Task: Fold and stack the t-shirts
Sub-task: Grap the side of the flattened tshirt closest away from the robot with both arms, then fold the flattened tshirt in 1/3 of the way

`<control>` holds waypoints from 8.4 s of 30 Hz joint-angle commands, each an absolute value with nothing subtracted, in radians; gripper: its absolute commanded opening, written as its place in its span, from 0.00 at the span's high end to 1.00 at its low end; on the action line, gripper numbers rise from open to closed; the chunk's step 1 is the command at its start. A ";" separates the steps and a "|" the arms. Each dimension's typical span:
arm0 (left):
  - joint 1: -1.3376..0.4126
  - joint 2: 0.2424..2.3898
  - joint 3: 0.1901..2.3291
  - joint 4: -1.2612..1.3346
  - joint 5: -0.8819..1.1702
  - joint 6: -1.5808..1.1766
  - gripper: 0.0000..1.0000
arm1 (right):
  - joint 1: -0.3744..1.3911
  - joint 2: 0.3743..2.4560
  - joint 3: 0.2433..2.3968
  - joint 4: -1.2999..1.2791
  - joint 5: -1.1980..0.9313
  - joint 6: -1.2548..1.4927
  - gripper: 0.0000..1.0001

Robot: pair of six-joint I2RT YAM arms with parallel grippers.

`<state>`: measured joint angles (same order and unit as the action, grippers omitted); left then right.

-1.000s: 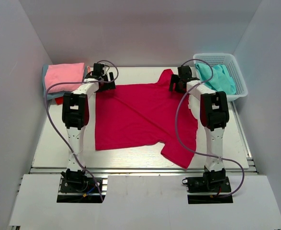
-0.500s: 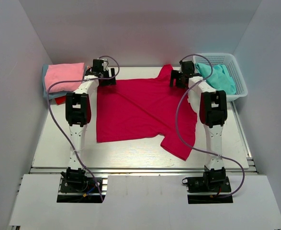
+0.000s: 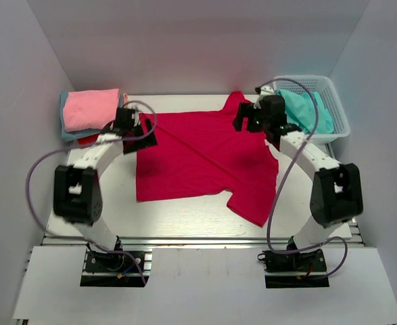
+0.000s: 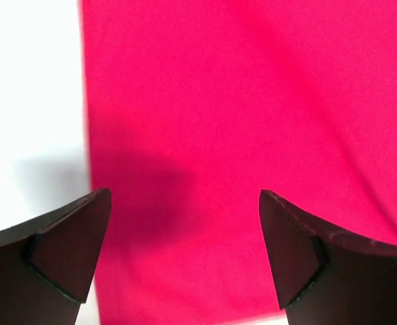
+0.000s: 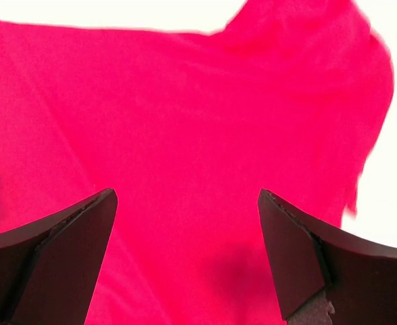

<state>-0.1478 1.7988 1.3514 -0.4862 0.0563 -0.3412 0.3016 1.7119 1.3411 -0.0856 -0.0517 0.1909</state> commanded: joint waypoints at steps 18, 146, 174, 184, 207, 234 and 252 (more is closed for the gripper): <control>-0.161 1.276 0.621 -0.529 0.015 -0.694 0.91 | 0.287 1.281 0.747 -0.084 0.143 0.494 0.10; -0.110 1.821 1.318 -0.442 0.172 -0.460 0.00 | 0.212 1.689 1.202 -0.428 0.204 0.342 0.10; -0.120 1.875 1.104 -0.466 0.095 -0.474 0.00 | 0.213 1.776 1.031 -0.234 0.296 0.494 0.87; -0.120 1.884 1.146 -0.518 0.002 -0.456 0.00 | 0.210 1.738 1.020 -0.284 0.341 0.358 0.63; -0.120 1.922 1.213 -0.552 -0.087 -0.407 0.00 | 0.213 1.740 1.039 -0.328 0.416 0.279 0.75; -0.120 1.931 1.213 -0.541 -0.058 -0.377 0.00 | 0.221 1.486 0.902 -0.302 0.203 0.224 0.86; -0.120 1.950 1.222 -0.541 -0.058 -0.368 0.00 | 0.224 1.697 0.956 -0.146 0.242 0.201 0.70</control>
